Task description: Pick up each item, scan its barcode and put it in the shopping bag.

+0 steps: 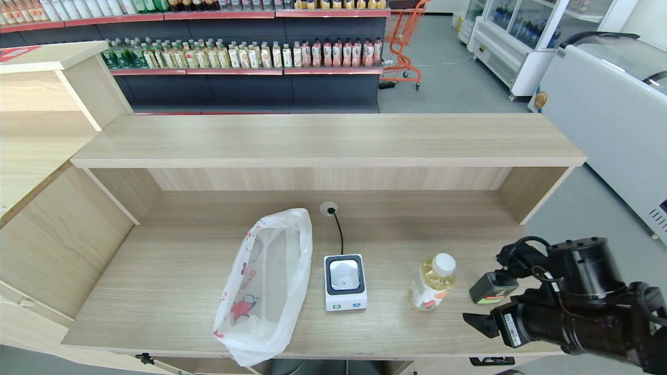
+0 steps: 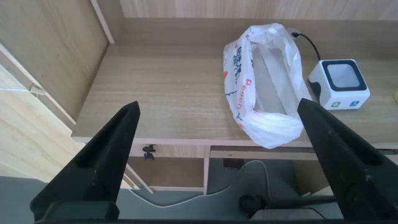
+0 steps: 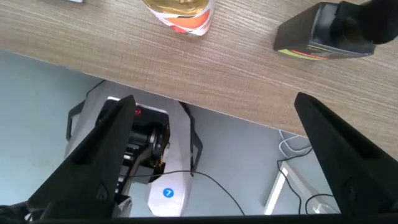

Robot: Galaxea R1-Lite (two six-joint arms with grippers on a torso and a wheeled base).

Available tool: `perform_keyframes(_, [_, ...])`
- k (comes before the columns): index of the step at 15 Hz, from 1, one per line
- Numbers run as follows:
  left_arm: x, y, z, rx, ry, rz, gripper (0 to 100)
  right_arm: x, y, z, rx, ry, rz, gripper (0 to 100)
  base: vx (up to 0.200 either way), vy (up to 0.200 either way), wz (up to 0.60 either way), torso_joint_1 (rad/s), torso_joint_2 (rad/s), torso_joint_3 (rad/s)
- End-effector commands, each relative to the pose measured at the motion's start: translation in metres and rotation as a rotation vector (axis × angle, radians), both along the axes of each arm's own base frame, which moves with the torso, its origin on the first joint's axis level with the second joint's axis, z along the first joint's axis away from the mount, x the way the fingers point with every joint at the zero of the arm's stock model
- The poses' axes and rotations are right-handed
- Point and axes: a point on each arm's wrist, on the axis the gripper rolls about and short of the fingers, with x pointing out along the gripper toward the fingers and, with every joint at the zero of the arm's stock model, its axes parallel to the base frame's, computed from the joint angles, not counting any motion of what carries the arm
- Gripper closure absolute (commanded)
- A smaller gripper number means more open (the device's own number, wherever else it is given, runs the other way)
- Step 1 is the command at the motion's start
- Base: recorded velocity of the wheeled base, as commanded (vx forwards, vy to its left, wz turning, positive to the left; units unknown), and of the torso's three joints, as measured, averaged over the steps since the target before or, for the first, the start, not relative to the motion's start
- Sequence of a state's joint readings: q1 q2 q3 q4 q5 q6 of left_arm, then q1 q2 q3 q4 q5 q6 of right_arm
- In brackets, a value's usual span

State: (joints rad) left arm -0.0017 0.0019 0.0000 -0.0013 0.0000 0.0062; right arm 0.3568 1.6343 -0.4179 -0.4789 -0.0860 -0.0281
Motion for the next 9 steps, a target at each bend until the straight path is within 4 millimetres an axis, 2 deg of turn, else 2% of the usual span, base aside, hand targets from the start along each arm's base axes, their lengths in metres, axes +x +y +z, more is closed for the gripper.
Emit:
perform_keyframes(1, [0.000,0.000,0.000,0.000,-0.001,0.000,0,0.015,0.015,-0.030,-0.057,0.056,0.014,0,0.000,0.000,0.00,0.000,0.00,0.000])
perform_keyframes(4, [0.000,0.000,0.000,0.000,-0.001,0.000,0,0.029,0.026,-0.053,-0.092,0.016,0.032,0,0.000,0.000,0.00,0.000,0.00,0.000])
perform_keyframes(9, [0.000,0.000,0.000,0.000,-0.001,0.000,0,0.053,0.043,-0.084,-0.041,-0.119,0.051,0,0.000,0.000,0.00,0.000,0.00,0.000])
